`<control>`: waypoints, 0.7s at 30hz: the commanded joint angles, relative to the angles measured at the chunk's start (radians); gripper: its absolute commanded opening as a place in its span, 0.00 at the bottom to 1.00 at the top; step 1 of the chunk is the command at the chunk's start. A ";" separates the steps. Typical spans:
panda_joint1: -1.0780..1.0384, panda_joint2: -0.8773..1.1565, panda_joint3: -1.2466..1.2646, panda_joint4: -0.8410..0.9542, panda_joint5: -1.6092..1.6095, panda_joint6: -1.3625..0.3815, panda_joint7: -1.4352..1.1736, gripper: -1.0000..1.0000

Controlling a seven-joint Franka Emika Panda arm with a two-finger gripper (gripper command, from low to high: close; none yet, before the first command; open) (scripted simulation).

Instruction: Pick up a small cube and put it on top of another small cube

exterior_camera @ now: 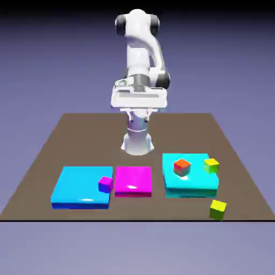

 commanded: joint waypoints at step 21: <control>-0.087 0.761 0.361 0.688 -0.063 -0.616 0.400 0.50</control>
